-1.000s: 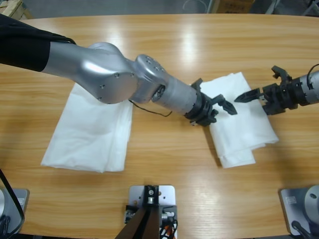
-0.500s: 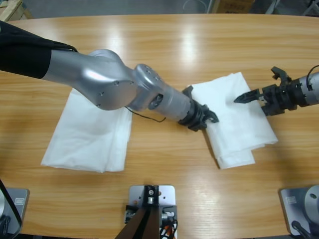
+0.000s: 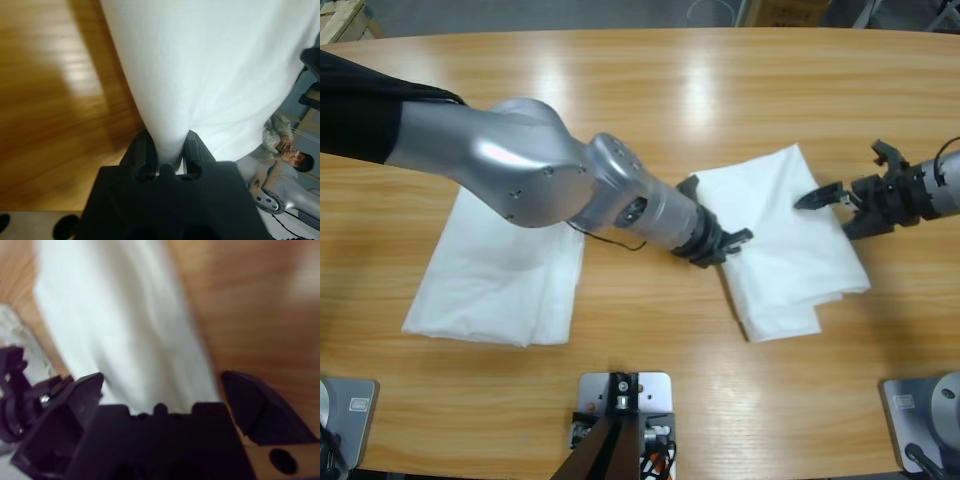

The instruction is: Fold clothes

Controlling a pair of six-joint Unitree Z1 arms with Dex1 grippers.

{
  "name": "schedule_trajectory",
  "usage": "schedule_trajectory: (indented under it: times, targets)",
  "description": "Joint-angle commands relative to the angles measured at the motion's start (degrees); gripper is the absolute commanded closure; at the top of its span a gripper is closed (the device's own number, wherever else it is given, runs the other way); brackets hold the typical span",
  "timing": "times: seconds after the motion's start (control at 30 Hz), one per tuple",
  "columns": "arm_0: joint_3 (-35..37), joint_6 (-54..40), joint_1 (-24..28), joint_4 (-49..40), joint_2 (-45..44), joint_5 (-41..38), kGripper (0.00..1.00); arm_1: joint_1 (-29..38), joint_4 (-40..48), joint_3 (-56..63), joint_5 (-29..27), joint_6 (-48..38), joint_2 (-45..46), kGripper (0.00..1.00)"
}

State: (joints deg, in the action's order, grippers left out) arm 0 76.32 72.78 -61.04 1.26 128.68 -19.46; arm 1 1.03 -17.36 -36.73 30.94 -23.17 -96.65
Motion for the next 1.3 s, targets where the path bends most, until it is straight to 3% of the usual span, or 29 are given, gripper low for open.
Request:
schedule_trajectory:
  times: [0.03,0.1,0.3,0.8,0.83,0.9,1.07,1.1,1.2,1.3]
  targets:
    - [-9.34,-0.24,2.94,-3.11,-1.66,2.76,1.0,3.66,6.55,8.1,-1.04,-7.65,-0.68,0.0]
    - [-9.34,-0.31,2.94,-3.09,-1.64,2.76,1.0,7.16,13.58,12.09,-0.16,-10.58,-3.55,0.0]
    - [-9.17,-1.24,3.57,-3.02,-1.41,2.15,1.0,10.92,17.71,15.17,3.53,-14.62,-4.94,0.0]
    - [-9.29,-1.43,3.64,-2.93,-1.41,1.92,1.0,11.36,29.2,17.42,9.08,-16.38,-12.76,0.028]
    - [-9.29,-1.41,3.64,-2.93,-1.41,1.88,1.0,11.55,30.77,17.49,10.26,-17.01,-13.02,0.132]
    - [-9.38,-1.41,3.64,-2.9,-1.41,1.88,1.0,14.82,34.44,17.4,10.72,-19.3,-13.13,0.242]
    - [-9.96,-1.5,3.64,-2.58,-1.66,1.86,1.0,18.09,37.45,18.05,10.45,-20.55,-10.58,0.296]
    - [-10.1,-1.5,3.64,-2.58,-1.75,1.83,1.0,17.69,37.69,18.22,10.31,-20.35,-10.07,0.512]
    - [-10.47,-1.84,3.64,-2.58,-2.1,1.79,1.0,17.69,39.75,18.45,9.82,-20.14,-8.84,0.99]
    - [-11.28,-2.93,3.61,-2.58,-2.64,1.71,1.0,17.69,40.28,18.28,9.36,-19.33,-6.47,1.0]
